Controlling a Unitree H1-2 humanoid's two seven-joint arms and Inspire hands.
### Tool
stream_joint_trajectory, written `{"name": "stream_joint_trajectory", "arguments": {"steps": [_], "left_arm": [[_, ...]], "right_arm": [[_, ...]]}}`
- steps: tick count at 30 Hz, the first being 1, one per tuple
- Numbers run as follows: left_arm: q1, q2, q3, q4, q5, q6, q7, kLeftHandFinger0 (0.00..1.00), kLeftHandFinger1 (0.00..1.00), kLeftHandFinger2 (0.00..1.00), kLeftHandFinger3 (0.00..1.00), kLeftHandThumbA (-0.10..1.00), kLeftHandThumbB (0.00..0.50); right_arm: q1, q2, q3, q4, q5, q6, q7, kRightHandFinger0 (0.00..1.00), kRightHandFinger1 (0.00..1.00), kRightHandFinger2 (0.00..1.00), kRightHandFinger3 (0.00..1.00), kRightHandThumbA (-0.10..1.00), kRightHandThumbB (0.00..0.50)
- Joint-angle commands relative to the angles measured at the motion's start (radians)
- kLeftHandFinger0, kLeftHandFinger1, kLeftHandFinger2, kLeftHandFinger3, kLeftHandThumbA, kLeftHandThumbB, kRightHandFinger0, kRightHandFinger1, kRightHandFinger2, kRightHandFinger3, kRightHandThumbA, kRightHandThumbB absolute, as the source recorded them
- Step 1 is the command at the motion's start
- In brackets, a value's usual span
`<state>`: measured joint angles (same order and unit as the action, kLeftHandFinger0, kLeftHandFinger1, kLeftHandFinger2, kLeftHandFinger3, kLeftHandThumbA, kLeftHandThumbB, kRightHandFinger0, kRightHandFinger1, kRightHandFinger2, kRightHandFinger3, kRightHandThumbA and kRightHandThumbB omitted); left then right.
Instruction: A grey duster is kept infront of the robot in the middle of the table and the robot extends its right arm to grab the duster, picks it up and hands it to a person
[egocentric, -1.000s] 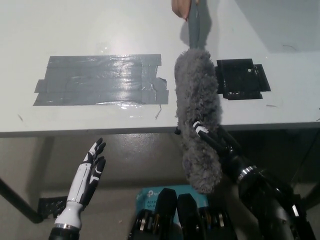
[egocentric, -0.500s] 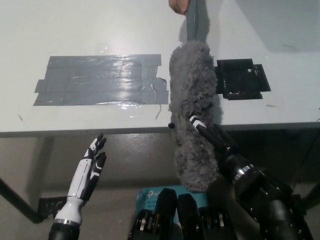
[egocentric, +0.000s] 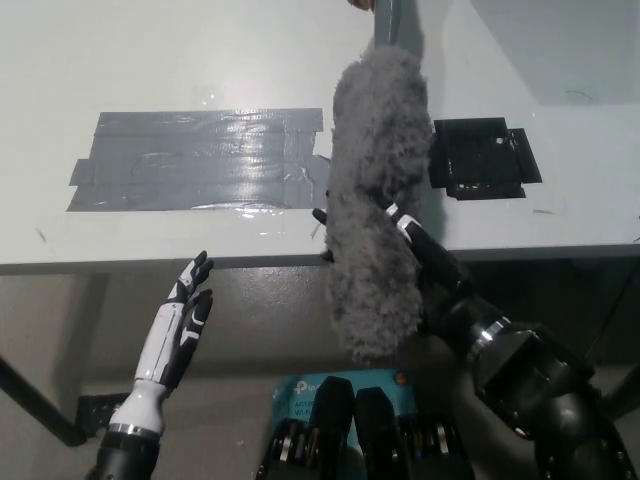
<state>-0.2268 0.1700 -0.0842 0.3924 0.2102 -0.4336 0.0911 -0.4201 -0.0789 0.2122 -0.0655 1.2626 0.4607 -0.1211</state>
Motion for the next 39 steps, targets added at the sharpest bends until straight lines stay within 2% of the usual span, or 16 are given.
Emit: {"name": "stream_joint_trajectory", "arguments": {"steps": [1, 8, 10, 16, 19, 23, 33, 34, 36, 39], "left_arm": [[-0.016, 0.018, 0.01, -0.029, -0.008, -0.031, -0.014, 0.92, 1.0, 1.0, 1.0, 1.0, 0.219], [-0.015, 0.017, 0.01, -0.024, -0.004, -0.032, -0.011, 0.91, 1.0, 1.0, 1.0, 1.0, 0.217], [-0.017, 0.015, 0.01, -0.02, -0.007, -0.035, -0.012, 0.9, 1.0, 1.0, 1.0, 0.98, 0.21], [-0.016, 0.014, 0.008, -0.025, -0.001, -0.027, -0.012, 0.9, 1.0, 1.0, 1.0, 0.97, 0.217], [-0.02, 0.017, 0.011, -0.025, -0.004, -0.026, -0.013, 0.9, 1.0, 1.0, 1.0, 0.97, 0.218], [-0.021, 0.018, 0.011, -0.02, -0.013, -0.031, -0.018, 0.9, 1.0, 1.0, 1.0, 0.97, 0.217], [-0.012, 0.015, 0.013, -0.009, -0.011, -0.036, -0.013, 0.89, 1.0, 1.0, 1.0, 0.96, 0.211], [-0.011, 0.014, 0.012, -0.01, -0.01, -0.036, -0.013, 0.89, 1.0, 1.0, 1.0, 0.96, 0.21], [-0.011, 0.015, 0.011, -0.008, -0.005, -0.036, -0.009, 0.89, 1.0, 1.0, 1.0, 0.96, 0.209], [-0.005, 0.013, 0.012, -0.012, -0.005, -0.036, -0.005, 0.89, 1.0, 1.0, 1.0, 0.96, 0.206]], "right_arm": [[-0.017, -0.009, 0.002, -0.058, 0.019, 0.009, 0.142, 1.0, 1.0, 1.0, 1.0, 0.74, 0.5], [-0.011, -0.013, -0.012, -0.056, -0.022, 0.009, 0.205, 1.0, 1.0, 1.0, 1.0, 0.8, 0.5], [-0.006, -0.013, -0.023, -0.057, -0.038, 0.009, 0.232, 1.0, 1.0, 1.0, 1.0, 0.85, 0.5], [0.015, -0.009, -0.056, -0.062, -0.04, 0.009, 0.263, 1.0, 1.0, 1.0, 1.0, 0.83, 0.5], [0.046, -0.031, -0.068, -0.085, -0.088, -0.012, 0.314, 1.0, 1.0, 1.0, 1.0, 0.92, 0.5], [0.085, -0.057, -0.073, -0.126, -0.135, -0.022, 0.351, 1.0, 1.0, 1.0, 1.0, 0.95, 0.5], [0.228, -0.102, -0.114, -0.124, -0.163, -0.063, 0.515, 1.0, 1.0, 1.0, 1.0, 0.9, 0.5], [0.25, -0.112, -0.12, -0.107, -0.197, -0.088, 0.538, 1.0, 1.0, 1.0, 1.0, 0.92, 0.5], [0.282, -0.114, -0.132, -0.082, -0.289, -0.144, 0.514, 1.0, 1.0, 1.0, 1.0, 0.84, 0.497], [0.313, -0.105, -0.139, -0.065, -0.432, -0.223, 0.45, 1.0, 1.0, 1.0, 1.0, 0.82, 0.483]]}}
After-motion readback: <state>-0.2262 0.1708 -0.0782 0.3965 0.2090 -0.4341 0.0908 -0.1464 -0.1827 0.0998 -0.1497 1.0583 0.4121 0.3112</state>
